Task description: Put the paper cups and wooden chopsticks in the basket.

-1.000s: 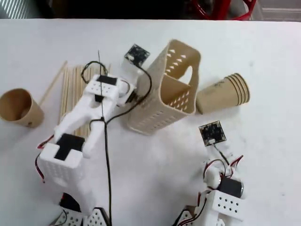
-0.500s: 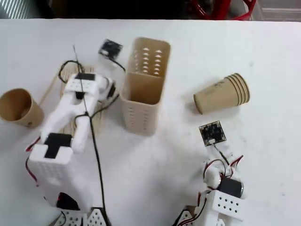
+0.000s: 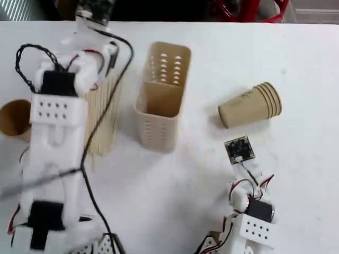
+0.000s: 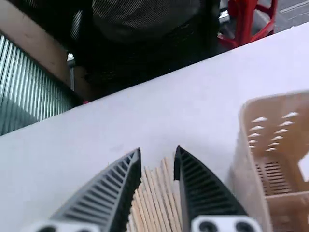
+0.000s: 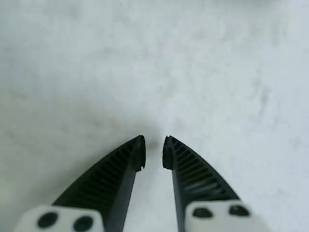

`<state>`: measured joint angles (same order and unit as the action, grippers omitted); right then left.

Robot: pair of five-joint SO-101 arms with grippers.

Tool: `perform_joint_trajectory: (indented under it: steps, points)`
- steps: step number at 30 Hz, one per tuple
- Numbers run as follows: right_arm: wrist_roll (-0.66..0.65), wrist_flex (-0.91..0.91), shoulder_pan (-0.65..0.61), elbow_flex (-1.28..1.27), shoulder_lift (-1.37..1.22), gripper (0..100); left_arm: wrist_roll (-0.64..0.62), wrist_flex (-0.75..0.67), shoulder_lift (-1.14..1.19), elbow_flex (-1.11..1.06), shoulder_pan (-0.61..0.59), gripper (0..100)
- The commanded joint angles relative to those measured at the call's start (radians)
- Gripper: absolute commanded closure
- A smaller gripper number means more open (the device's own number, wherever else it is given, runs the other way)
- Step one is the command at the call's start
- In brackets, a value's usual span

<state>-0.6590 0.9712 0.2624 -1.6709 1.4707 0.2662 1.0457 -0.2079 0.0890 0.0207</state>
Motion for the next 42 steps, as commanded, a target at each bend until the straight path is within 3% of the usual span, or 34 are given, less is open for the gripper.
perform_joint_trajectory:
  steps: [1, 8, 11, 15, 20, 26, 30, 33, 37, 42]
  points:
    - [-0.012, -0.021, 0.005, -0.002, 0.007, 92.5, -0.003, 0.075, -0.108, 0.052, 0.064, 87]
    - [-0.012, -0.021, 0.005, -0.002, 0.007, 92.5, -0.018, 0.321, -0.166, 0.029, 0.028, 87]
    - [-0.012, -0.021, 0.005, -0.002, 0.007, 92.5, -0.127, 0.347, -0.17, -0.081, 0.018, 87]
    - [-0.012, -0.024, 0.001, -0.002, 0.007, 92.5, -0.276, 0.23, -0.171, -0.296, -0.019, 86]
    - [-0.012, -0.022, -0.042, -0.003, 0.007, 92.4, -0.292, -0.011, -0.171, -0.535, -0.071, 86]
    - [-0.012, -0.03, -0.045, -0.003, 0.007, 92.2, -0.293, -0.098, -0.165, -0.509, -0.134, 86]
    - [-0.012, -0.186, -0.096, 0.0, 0.007, 92.4, -0.293, -0.193, -0.163, -0.611, -0.079, 86]
    - [-0.011, -0.317, -0.067, 0.02, 0.005, 92.5, -0.295, -0.295, -0.171, -0.687, -0.064, 86]
    - [0.008, -0.302, 0.005, 0.204, -0.005, 92.2, -0.333, -0.31, -0.163, -0.698, -0.11, 86]
    - [0.152, -0.183, 0.035, 0.52, -0.054, 92.1, -0.353, -0.308, -0.162, -0.7, -0.14, 86]
